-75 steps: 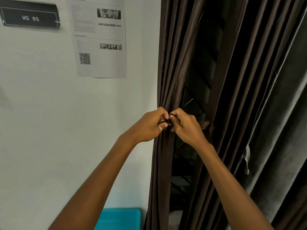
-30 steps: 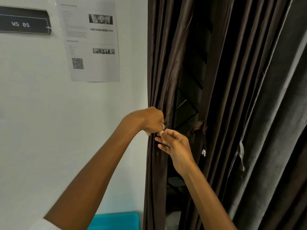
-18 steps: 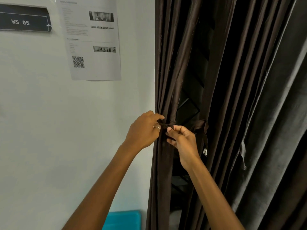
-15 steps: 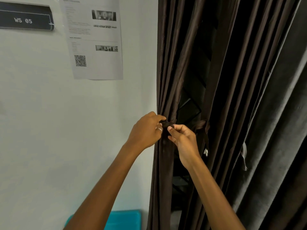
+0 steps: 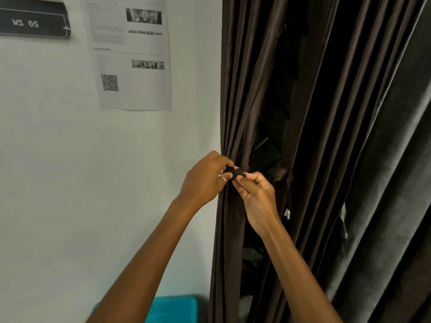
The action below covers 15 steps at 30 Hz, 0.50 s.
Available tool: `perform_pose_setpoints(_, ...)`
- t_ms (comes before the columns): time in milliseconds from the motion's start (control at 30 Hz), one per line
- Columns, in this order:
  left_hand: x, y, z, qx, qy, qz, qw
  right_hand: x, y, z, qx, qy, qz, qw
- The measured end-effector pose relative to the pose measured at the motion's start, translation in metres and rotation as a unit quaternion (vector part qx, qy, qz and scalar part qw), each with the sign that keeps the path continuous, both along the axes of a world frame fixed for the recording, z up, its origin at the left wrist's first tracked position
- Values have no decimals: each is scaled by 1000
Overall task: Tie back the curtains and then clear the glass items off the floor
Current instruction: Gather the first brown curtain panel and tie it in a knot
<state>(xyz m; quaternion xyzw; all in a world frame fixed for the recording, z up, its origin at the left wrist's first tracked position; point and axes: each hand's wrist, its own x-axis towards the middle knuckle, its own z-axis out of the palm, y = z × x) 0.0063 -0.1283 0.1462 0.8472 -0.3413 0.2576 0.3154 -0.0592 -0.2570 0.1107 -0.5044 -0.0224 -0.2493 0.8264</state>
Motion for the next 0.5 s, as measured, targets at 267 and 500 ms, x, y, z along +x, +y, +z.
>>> perform_pose_setpoints(267, 7, -3, 3, 40, 2, -20, 999, 1, 1, 0, 21, -27, -6, 999)
perform_pose_setpoints(500, 10, 0, 8, 28, 23, -27, 999, 2, -2, 2, -29, -19, -42, 999)
